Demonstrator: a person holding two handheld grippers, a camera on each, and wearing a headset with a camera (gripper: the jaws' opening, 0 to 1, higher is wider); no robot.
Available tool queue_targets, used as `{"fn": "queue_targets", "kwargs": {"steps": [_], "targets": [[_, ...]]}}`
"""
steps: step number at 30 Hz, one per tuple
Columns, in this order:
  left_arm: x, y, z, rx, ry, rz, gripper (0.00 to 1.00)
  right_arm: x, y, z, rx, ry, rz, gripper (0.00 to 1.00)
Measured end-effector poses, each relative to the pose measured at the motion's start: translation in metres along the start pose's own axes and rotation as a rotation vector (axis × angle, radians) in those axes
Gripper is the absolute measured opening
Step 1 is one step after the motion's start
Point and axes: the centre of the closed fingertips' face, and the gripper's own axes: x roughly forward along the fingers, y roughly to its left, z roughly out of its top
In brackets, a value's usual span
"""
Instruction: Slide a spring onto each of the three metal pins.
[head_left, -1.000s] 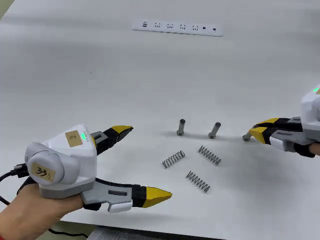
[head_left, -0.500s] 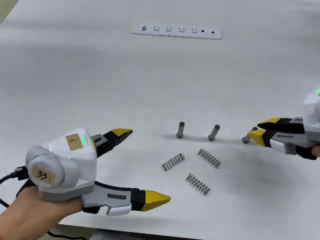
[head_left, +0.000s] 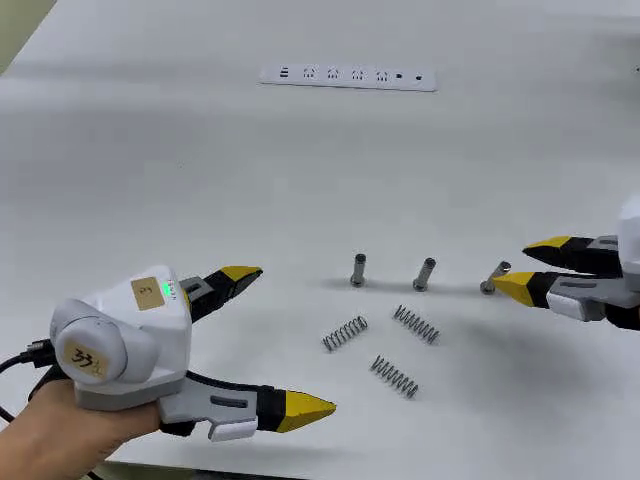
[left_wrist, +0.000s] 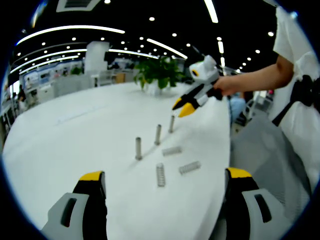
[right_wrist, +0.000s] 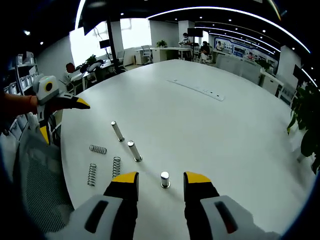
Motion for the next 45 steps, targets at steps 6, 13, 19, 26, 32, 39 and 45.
{"fn": "queue_targets", "kwargs": {"steps": [6,13,19,26,32,39,45], "targets": [[-0.002,-0.003,0.002,0.017,0.008,-0.004,1.00,-0.010,0.004,0.003,-0.025,-0.027,0.018,0.48],[-0.004,-0.003,0.005,0.036,0.015,-0.005,1.00,-0.025,0.011,0.007,-0.029,-0.085,0.067,0.61],[-0.005,-0.003,0.008,0.055,0.023,-0.005,1.00,-0.038,0.017,0.001,-0.062,-0.105,0.109,0.71],[-0.004,-0.004,0.011,0.076,0.033,-0.010,1.00,-0.053,0.025,-0.011,-0.101,-0.140,0.158,0.85],[-0.002,-0.005,0.012,0.089,0.044,-0.014,1.00,-0.066,0.032,-0.021,-0.130,-0.166,0.207,0.94],[0.001,-0.003,0.012,0.101,0.057,-0.010,1.00,-0.078,0.037,-0.031,-0.143,-0.189,0.249,0.99],[0.003,0.002,0.011,0.106,0.078,-0.005,0.99,-0.082,0.040,-0.040,-0.171,-0.190,0.261,0.99]]}}
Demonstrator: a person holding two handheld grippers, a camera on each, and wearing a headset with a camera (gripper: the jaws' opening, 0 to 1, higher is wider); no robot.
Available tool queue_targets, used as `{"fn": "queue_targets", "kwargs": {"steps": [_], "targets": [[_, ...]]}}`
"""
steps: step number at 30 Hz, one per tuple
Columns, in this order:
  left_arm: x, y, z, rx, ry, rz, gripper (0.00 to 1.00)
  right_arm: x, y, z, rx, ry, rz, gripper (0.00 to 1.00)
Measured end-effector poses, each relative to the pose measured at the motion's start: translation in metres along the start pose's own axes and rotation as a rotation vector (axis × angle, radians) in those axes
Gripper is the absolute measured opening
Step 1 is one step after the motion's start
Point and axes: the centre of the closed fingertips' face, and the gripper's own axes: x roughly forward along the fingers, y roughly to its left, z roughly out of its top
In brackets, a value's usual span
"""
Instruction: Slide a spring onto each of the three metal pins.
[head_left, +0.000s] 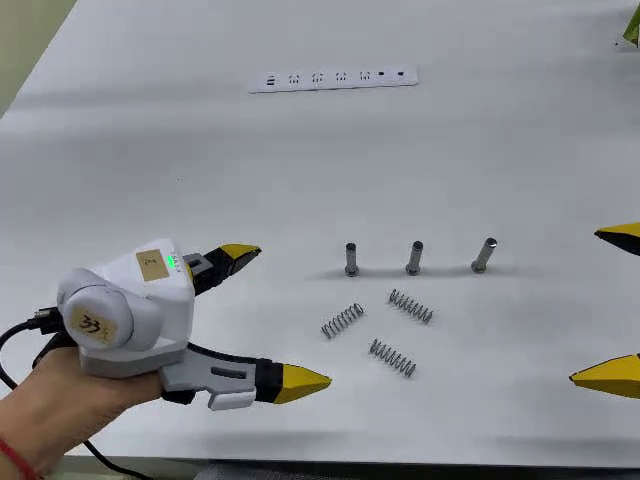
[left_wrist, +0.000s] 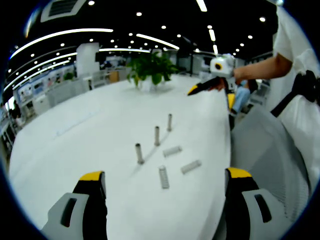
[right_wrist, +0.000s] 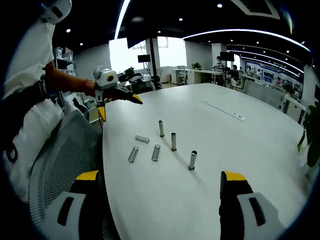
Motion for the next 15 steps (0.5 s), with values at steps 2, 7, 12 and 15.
{"fn": "queue_targets", "kwargs": {"steps": [2,7,12,15], "targets": [[0.001,0.002,0.000,0.000,0.006,0.003,0.96,0.000,0.002,-0.001,0.000,0.003,0.008,0.99],[0.005,0.005,-0.006,-0.012,0.052,0.006,0.95,-0.002,0.003,-0.002,0.007,-0.007,0.010,0.99],[0.012,0.005,-0.008,-0.012,0.095,0.002,0.85,-0.003,0.003,-0.005,0.006,-0.004,0.008,0.99],[0.019,0.004,-0.014,-0.021,0.156,-0.004,0.74,-0.004,0.003,-0.009,0.010,-0.004,0.008,0.99]]}}
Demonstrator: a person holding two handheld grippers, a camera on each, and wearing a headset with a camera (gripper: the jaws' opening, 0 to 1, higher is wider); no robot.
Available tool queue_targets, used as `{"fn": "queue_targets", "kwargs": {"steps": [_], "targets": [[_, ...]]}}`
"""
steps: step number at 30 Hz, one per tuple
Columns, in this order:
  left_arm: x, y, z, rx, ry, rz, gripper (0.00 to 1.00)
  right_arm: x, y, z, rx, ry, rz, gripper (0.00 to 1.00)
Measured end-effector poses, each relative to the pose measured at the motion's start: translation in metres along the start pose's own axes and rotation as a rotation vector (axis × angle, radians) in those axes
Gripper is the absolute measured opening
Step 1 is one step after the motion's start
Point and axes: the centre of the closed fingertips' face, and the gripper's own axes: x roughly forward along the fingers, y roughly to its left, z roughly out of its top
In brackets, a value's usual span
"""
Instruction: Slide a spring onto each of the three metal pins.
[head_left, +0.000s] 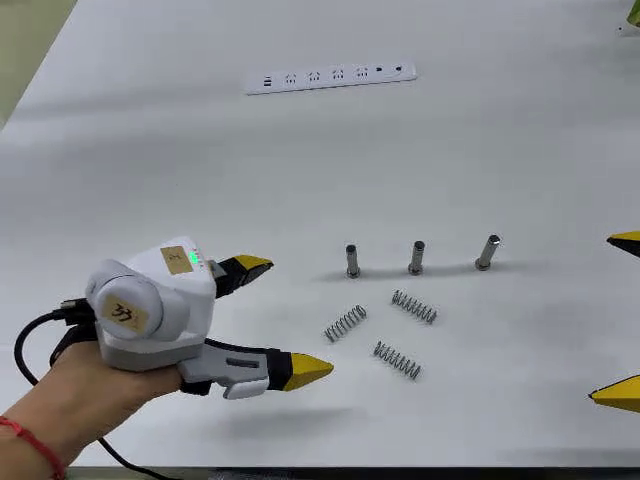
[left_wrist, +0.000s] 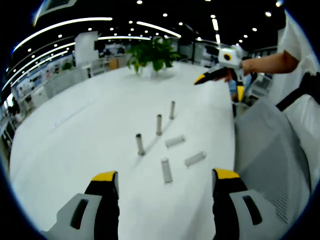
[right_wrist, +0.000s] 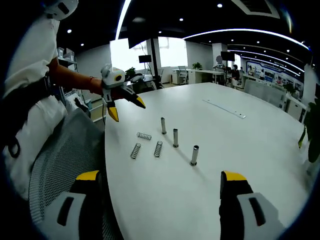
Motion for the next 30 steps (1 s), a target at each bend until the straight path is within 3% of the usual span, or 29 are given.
{"fn": "queue_targets", "kwargs": {"steps": [2,6,8,12,14,24,30], "targets": [[0.005,0.002,-0.006,-0.016,0.058,0.011,0.66,-0.001,-0.001,-0.002,0.004,-0.002,-0.001,0.99],[0.016,0.001,-0.009,-0.024,0.095,0.007,0.47,-0.003,-0.001,-0.006,0.011,-0.003,-0.007,0.99],[0.021,0.000,-0.010,-0.028,0.102,0.005,0.43,-0.005,-0.003,-0.009,0.015,-0.004,-0.009,0.99],[0.031,-0.001,-0.021,-0.035,0.184,0.007,0.35,-0.006,-0.002,-0.011,0.021,-0.004,-0.012,0.98],[0.036,-0.003,-0.023,-0.024,0.202,0.002,0.30,-0.006,-0.001,-0.011,0.022,-0.002,-0.014,0.98],[0.054,-0.004,-0.036,-0.042,0.297,-0.016,0.24,-0.007,0.004,-0.005,0.025,-0.004,-0.018,0.97],[0.058,-0.004,-0.041,-0.016,0.336,-0.019,0.20,-0.007,0.005,-0.004,0.029,-0.005,-0.020,0.97]]}}
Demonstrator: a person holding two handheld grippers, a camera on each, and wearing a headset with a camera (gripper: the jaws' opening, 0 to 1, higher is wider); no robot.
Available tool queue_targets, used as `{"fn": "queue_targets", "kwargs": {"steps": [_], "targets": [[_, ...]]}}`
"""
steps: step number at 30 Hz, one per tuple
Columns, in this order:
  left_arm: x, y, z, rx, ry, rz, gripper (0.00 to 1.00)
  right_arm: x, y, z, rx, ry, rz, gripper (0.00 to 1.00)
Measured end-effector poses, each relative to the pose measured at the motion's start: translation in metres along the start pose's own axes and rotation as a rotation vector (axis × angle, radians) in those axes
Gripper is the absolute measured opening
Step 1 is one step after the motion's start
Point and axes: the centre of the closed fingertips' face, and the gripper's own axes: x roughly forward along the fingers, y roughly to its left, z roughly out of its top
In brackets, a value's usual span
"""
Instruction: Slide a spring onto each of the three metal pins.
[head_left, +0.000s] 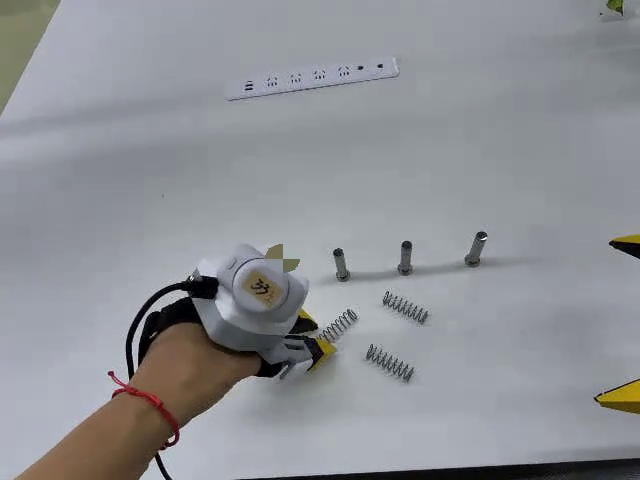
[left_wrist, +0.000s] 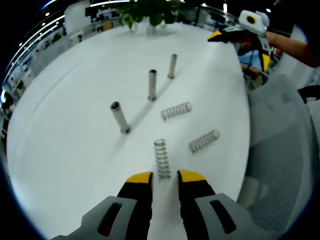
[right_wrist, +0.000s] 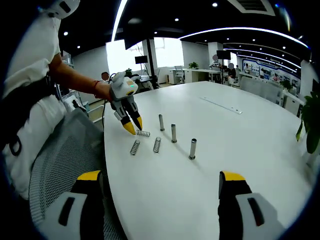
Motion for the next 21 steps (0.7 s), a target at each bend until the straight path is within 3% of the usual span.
{"fn": "queue_targets", "kwargs": {"steps": [4,5,13,21], "targets": [[0.0032,-0.0010,-0.0039,0.015,0.028,0.002,0.18,-0.0005,0.0007,-0.0006,0.003,0.000,-0.001,0.96],[0.0029,0.0008,-0.0005,0.028,0.011,0.008,0.17,-0.0008,0.0007,-0.0006,0.002,0.000,-0.002,0.96],[0.0023,0.0016,-0.0015,0.032,0.033,0.007,0.12,-0.0028,-0.0007,-0.0053,0.008,0.003,-0.005,0.96],[0.0017,0.0021,-0.0017,0.007,0.026,0.001,0.11,-0.0015,0.0003,-0.0055,0.008,0.006,-0.008,0.95]]}}
